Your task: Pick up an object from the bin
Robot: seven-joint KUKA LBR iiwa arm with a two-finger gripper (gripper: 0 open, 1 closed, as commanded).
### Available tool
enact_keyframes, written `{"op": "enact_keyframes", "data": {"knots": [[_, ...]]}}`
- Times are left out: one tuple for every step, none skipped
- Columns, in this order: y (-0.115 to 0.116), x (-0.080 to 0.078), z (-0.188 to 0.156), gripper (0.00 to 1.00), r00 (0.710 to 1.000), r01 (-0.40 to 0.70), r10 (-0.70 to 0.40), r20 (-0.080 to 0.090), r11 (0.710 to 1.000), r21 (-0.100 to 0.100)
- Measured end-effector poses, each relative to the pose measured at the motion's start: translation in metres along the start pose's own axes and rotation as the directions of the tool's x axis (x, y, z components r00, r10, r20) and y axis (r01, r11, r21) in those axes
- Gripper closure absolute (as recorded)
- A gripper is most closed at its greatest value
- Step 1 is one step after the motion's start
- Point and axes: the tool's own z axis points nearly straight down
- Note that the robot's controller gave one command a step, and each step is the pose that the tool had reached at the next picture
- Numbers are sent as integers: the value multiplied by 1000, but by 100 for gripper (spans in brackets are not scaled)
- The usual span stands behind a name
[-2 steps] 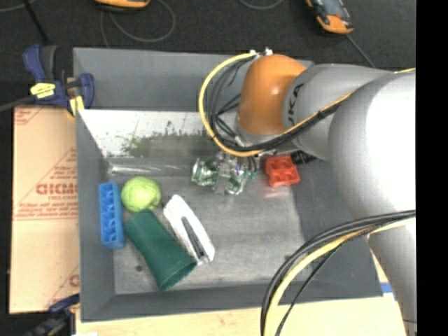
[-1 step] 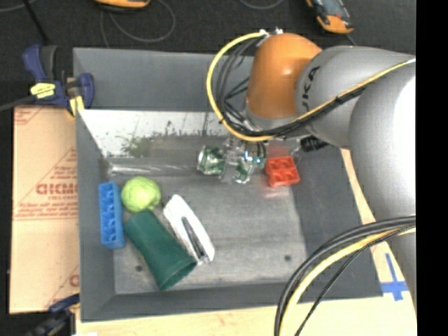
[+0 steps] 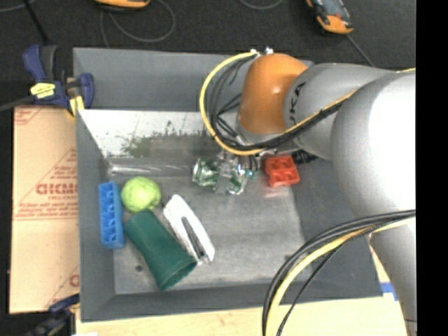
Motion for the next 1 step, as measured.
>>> {"op": "enact_keyframes", "data": {"knots": [[1,-3,-105,100,1000,4,-4,9,1000,-4]]}}
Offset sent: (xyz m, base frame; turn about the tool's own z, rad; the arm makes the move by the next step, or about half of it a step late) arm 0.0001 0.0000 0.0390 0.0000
